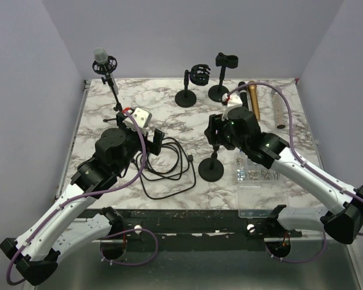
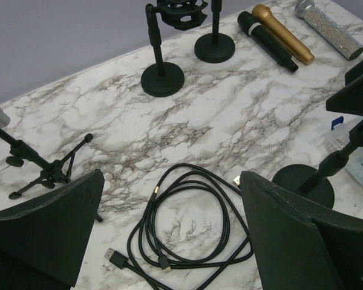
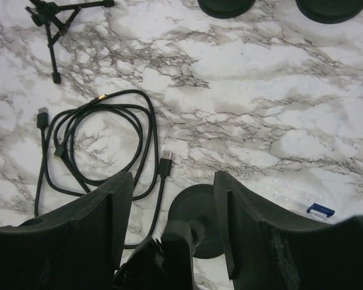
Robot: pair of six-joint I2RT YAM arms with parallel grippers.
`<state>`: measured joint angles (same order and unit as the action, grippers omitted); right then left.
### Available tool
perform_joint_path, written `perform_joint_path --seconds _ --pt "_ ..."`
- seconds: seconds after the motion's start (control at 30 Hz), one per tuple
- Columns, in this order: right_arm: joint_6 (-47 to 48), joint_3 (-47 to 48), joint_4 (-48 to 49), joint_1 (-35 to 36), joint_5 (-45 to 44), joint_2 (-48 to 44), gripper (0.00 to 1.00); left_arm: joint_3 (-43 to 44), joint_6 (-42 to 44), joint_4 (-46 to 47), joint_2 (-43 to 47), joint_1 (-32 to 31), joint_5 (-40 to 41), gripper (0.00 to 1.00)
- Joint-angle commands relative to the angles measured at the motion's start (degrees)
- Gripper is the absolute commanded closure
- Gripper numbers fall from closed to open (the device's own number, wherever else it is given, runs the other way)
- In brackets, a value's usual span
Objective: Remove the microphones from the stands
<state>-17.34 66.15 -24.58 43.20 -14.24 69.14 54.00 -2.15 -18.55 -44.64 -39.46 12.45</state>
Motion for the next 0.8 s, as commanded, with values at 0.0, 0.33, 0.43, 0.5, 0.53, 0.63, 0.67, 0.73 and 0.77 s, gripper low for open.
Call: perform_joint_path --seconds 0.0,0.33,0.43,0.5,0.53,0.63,0.67,0.73,0.77 --pt "1.4 -4.8 -6.7 0.5 -6.0 6.0 0.38 1.4 0.3 0.1 0.0 0.3 1.1 0.01" --pt "0.8 -4.8 -5.5 1.0 -5.2 6.5 0.28 1.2 -0.1 0.4 -0.1 0.3 0.7 0.01" --pt "0.5 -2.5 -3.4 1.0 -3.5 5.4 0.20 1.2 -0.4 0.5 -0.7 0.3 0.6 0.01" --pt "0.4 -0.4 -2.1 0.9 -2.1 5.3 0.16 1.4 -0.5 0.3 -1.3 0.4 0.8 0.01" --pt "0.3 0.6 -1.5 1.0 -1.6 5.5 0.14 1.5 -0.7 0.3 -1.5 0.7 1.0 0.01" --pt "0.1 3.4 0.3 0.9 0.0 5.9 0.09 2.1 -2.4 0.4 -2.2 2.5 0.8 0.01" --pt "0.0 4.1 0.8 0.9 0.2 6.1 0.08 2.6 -3.3 0.2 -2.4 3.1 0.6 0.01" --pt "0.2 5.1 1.9 1.0 0.8 6.1 0.07 4.1 -5.2 -0.5 -2.9 4.5 0.1 0.02" --pt "0.3 5.2 2.6 1.0 1.0 6.0 0.06 5.2 -6.3 -0.8 -3.1 5.3 -0.2 0.01"
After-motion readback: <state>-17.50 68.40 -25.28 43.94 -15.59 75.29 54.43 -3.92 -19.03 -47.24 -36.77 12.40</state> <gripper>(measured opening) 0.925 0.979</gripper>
